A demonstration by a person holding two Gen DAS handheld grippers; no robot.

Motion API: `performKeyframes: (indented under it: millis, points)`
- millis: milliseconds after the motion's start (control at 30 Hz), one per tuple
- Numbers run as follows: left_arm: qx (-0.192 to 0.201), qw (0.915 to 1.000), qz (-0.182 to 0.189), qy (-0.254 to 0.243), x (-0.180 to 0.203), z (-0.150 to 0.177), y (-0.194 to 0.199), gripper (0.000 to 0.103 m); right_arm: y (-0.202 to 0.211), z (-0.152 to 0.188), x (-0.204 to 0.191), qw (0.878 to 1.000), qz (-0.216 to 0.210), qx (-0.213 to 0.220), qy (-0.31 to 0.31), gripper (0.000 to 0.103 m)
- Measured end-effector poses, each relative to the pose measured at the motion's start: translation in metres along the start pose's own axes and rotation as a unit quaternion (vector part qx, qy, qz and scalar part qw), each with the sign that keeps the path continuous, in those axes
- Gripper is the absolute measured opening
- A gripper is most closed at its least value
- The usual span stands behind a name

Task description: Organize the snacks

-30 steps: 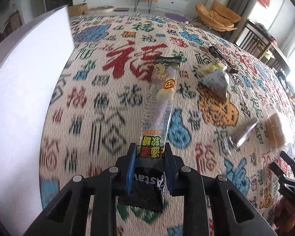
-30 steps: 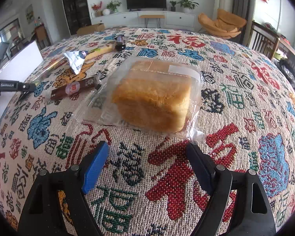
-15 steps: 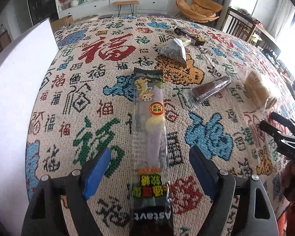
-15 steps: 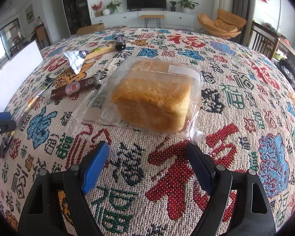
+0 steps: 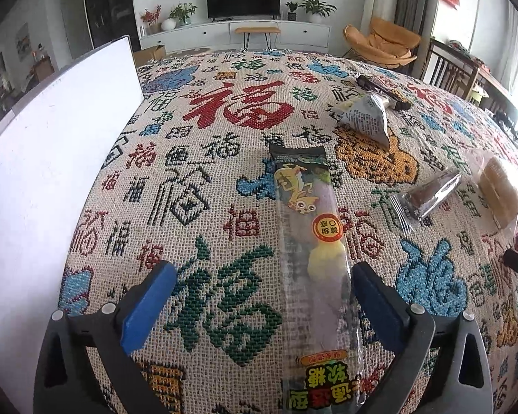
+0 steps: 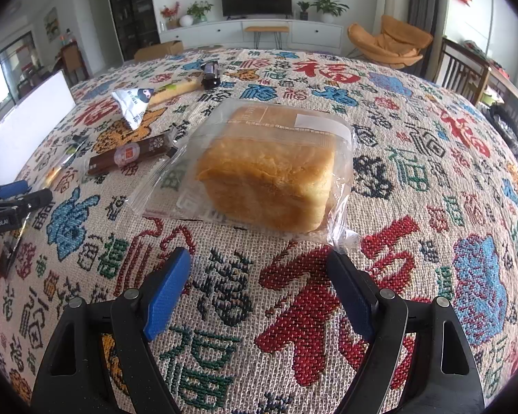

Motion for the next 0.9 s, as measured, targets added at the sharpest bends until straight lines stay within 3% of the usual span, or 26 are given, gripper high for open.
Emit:
performKeyframes:
  millis: [900]
  points:
    - [-0.011,0.9997,-0.014,-0.016,0.005,-0.0005,-0.0026,0.103,-0.0009,0.0004,-0.0027,1.0,0.004,-0.002,0.003,0.085]
Point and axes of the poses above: each gripper's, at about its wrist camera, not at the fingertips, and y roughly against the way its jaws point, x to its right, z to its underside, the point moved 3 cm from there along -y, roughly the way its jaws point, and after that the axes turned 1 degree about y, right-handed, at the moved point
